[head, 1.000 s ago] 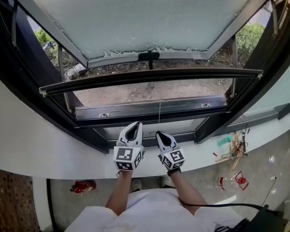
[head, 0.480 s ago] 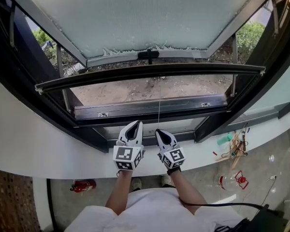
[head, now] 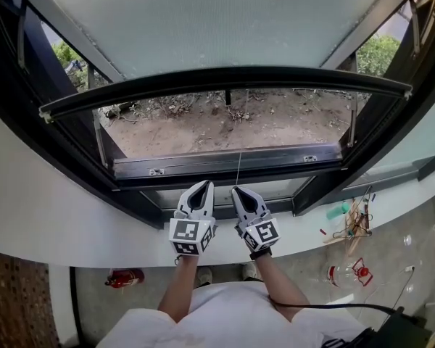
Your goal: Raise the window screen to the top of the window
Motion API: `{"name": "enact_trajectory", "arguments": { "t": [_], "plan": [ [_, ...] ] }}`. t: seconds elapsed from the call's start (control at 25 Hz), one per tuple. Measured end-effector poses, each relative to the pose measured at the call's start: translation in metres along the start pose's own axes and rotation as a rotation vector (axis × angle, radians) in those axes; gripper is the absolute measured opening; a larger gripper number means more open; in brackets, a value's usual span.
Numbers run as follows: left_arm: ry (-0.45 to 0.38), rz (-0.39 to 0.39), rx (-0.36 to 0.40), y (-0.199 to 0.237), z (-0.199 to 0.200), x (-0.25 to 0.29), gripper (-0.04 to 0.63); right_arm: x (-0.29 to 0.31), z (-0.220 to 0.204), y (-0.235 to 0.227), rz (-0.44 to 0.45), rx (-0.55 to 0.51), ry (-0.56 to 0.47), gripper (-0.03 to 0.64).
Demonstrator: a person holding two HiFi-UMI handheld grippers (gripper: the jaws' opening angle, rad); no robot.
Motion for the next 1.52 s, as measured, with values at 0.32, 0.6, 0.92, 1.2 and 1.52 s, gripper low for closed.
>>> {"name": "enact_trajectory", "arguments": {
  "t": [0.32,0.6,0.92,1.2,1.52],
  "plan": [
    [-0.009,-0.010,-0.001,-0.002,0.002,0.002,0.002,0.016,0.045,0.007,0.021,-0.034,-0.107,0.002],
    [-0.010,-0.011,0.000,-0.002,0.003,0.003,0.002,0.021,0.077,0.008,0.022,-0.045,-0.174,0.002],
    [-0.021,-0.021,-0.003,-0.005,0.006,0.006,0.002,0.026,0.087,0.014,0.043,-0.093,-0.171,0.002],
    [-0.047,-0.030,0.004,-0.006,0.015,0.012,0.002,0.031,0.110,0.010,0.048,-0.110,-0.231,0.002],
    [-0.074,-0.051,0.023,-0.011,0.027,0.019,0.002,0.034,0.125,0.005,0.040,-0.117,-0.283,0.002]
  ]
}}
Point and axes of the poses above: the fingertips, and each gripper's own axes: x forward along the fingers, y to its left, z out of its top, the point moved 5 cm from there along -x, backward along the fingers, and after that the axes turned 9 degrees about -y, right-handed, at the moved point
